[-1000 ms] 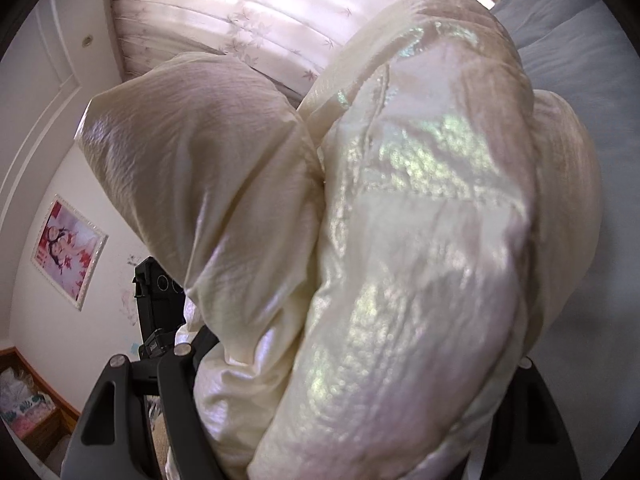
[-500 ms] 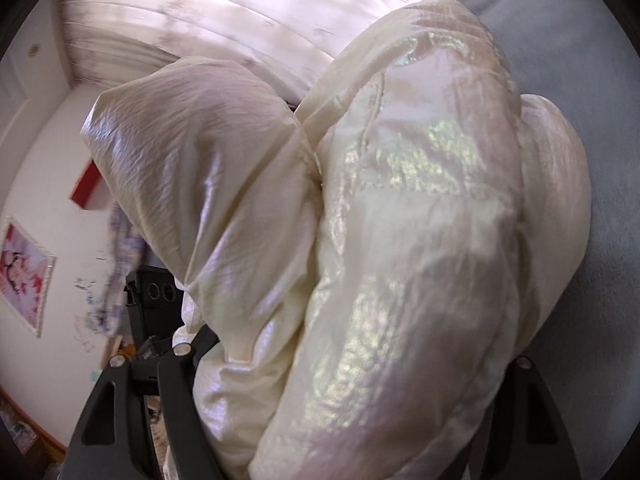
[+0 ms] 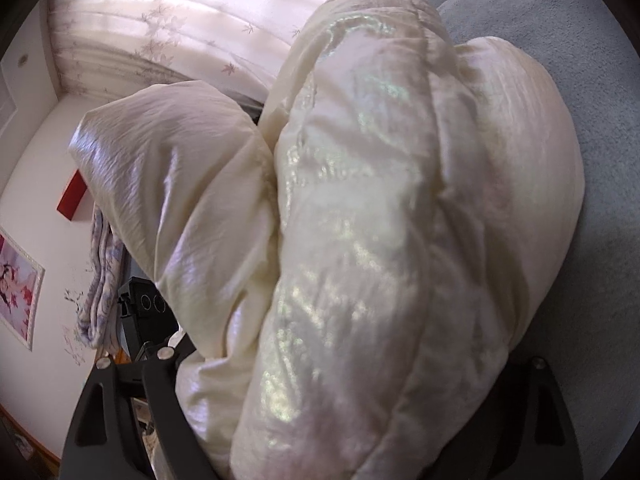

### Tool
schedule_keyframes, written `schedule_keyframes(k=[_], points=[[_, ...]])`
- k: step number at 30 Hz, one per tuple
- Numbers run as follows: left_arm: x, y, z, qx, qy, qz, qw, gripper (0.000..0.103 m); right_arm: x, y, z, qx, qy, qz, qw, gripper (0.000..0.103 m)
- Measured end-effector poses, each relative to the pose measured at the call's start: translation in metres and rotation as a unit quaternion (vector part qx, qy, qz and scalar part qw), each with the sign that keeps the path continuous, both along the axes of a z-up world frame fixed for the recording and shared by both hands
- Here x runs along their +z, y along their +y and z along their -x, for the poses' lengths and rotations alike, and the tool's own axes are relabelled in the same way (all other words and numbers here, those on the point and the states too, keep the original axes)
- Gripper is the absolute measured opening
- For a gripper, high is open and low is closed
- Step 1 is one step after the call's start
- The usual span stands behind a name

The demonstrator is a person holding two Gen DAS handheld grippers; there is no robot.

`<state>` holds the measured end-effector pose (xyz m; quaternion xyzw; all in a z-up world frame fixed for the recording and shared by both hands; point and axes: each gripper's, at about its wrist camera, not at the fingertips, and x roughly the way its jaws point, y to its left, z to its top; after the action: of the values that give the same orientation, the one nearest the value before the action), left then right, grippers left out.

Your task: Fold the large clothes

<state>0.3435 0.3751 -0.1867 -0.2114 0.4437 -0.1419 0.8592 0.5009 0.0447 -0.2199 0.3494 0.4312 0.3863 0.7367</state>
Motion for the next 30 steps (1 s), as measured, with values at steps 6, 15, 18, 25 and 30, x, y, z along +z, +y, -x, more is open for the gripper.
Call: schedule_keyframes(k=[6,15,18,25,30], points=[[0.012,-0.027,0.010,0.036,-0.008,-0.012,0.9992,0.103,-0.009,0.014,-0.003,-0.017,-0.008,0.003,1.000,0.090],[0.090,-0.062,0.050,0.108,-0.076,-0.150,0.9799,0.102,0.051,0.004,0.014,-0.005,-0.026,0.158,0.987,0.098],[0.115,-0.085,0.056,0.119,-0.091,-0.154,0.9765,0.102,0.084,0.002,0.024,-0.023,-0.068,0.216,0.974,0.098],[0.121,-0.136,0.044,0.130,-0.042,-0.144,0.9802,0.101,0.167,0.037,0.043,-0.076,-0.188,0.308,0.930,0.075],[0.089,-0.146,0.036,0.133,0.008,-0.121,0.9837,0.098,0.185,0.084,0.026,-0.049,-0.219,0.323,0.920,0.058]])
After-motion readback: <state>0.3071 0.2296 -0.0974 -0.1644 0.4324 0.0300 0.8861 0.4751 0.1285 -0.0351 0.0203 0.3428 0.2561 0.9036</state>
